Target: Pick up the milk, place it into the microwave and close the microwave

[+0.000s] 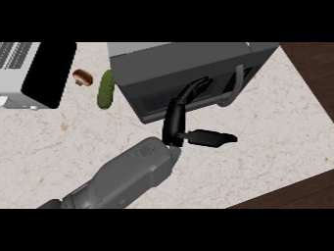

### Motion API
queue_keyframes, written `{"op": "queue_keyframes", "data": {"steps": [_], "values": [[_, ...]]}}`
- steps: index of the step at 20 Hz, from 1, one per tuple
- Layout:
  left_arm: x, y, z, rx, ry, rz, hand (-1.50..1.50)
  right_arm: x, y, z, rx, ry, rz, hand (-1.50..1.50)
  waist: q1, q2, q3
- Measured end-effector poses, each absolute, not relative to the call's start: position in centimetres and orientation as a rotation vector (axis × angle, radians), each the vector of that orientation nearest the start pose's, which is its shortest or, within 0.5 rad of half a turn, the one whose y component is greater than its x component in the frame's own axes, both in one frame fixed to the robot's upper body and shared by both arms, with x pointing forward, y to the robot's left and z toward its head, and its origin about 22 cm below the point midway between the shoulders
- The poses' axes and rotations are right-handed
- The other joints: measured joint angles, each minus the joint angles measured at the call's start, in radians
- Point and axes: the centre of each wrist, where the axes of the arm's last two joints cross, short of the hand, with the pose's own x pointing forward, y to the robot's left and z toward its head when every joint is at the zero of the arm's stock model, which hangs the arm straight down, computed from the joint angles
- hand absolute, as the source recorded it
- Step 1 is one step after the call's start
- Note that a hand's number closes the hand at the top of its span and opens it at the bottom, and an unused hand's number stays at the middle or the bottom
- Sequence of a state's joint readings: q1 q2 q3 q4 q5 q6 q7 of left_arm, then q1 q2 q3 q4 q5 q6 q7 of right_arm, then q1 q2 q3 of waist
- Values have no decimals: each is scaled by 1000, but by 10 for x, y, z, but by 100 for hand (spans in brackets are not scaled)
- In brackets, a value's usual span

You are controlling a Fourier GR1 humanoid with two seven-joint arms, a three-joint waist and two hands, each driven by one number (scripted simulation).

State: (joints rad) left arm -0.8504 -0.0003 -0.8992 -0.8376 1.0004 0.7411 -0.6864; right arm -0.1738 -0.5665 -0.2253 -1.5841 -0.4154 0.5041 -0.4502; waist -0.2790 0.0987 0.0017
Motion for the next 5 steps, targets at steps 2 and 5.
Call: {"op": "queue_keyframes", "data": {"steps": [2, 5], "values": [[320, 4, 14, -174, -1859, -41, -150, 274, -381, 132, 277, -2218, 441, -150, -1, 0, 0], [320, 5, 13, -174, -1864, -35, -150, 278, -385, 134, 307, -2211, 429, -150, -6, 0, 0]]}}
